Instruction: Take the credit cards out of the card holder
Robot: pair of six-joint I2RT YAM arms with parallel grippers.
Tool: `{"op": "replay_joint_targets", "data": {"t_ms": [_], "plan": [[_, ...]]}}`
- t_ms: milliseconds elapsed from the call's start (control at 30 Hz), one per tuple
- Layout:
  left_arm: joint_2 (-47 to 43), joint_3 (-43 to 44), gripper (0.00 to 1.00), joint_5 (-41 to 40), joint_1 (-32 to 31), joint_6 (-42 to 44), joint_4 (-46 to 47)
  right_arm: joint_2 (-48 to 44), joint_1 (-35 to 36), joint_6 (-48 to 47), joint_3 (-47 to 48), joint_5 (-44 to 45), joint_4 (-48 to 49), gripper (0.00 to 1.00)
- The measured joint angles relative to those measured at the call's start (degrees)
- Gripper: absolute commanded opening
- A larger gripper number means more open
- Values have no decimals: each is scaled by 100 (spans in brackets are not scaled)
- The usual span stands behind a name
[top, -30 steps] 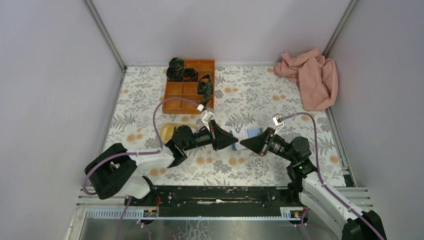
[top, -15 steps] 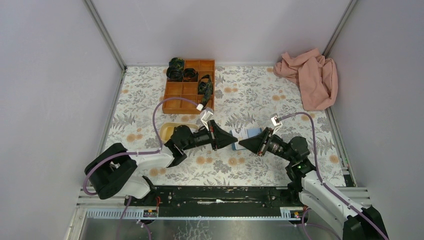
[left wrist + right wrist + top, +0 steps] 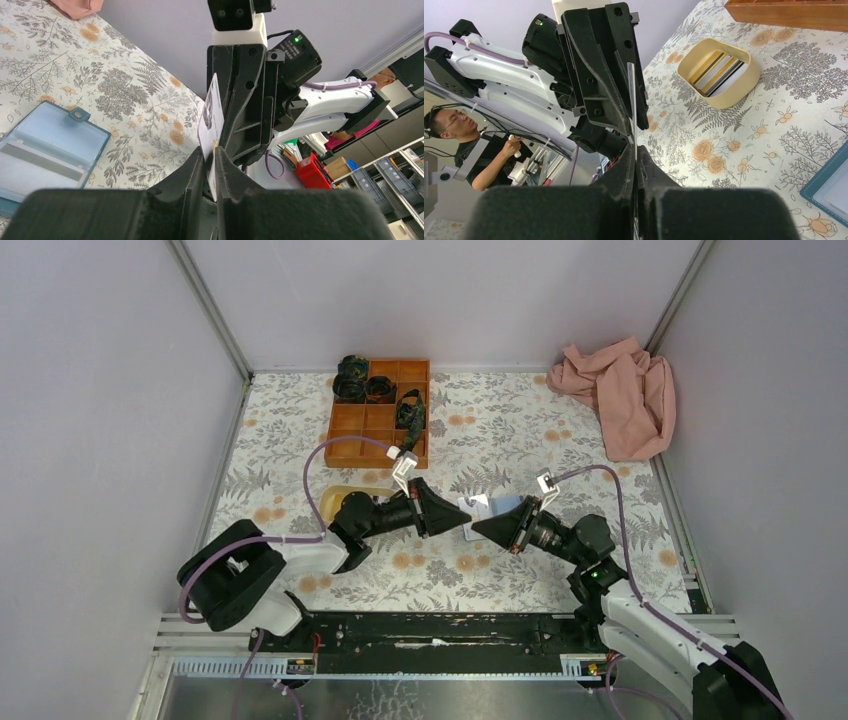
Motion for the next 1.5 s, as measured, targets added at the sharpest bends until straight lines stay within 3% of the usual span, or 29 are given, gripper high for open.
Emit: {"op": "replay_joint_targets", "data": {"t_ms": [167, 333, 467, 533, 600, 667, 800, 867, 1000, 1100, 1500], "plan": [[210, -7, 18, 149, 101, -387, 437, 262, 201, 2, -2, 149, 308, 0], [365, -11, 1, 269, 142, -678, 804, 302, 328, -7, -52, 282, 520, 1], [378, -11, 0, 330, 153, -798, 1001, 175, 369, -46, -59, 308, 525, 40], [378, -11, 0, 372, 153, -850, 1102, 79, 369, -107, -66, 385, 417, 45], [382, -11, 0, 439, 168, -883, 1174, -90, 372, -238, -66, 490, 160, 41], [426, -9, 0, 533, 186, -935, 1246, -389, 372, -402, -59, 555, -221, 27], [710, 31, 0, 719, 236, -1161, 1486, -874, 396, -702, 15, 686, -855, 12], [804, 39, 9, 780, 256, -1244, 1537, -968, 396, -780, 59, 708, -1056, 1], [826, 39, 43, 872, 282, -1303, 1561, -973, 398, -796, 66, 680, -1141, 0], [813, 39, 55, 898, 282, -1322, 1620, -918, 398, -793, 66, 686, -1152, 0], [651, 37, 57, 1014, 286, -1292, 1696, -699, 398, -376, -249, 743, -225, 0]]}}
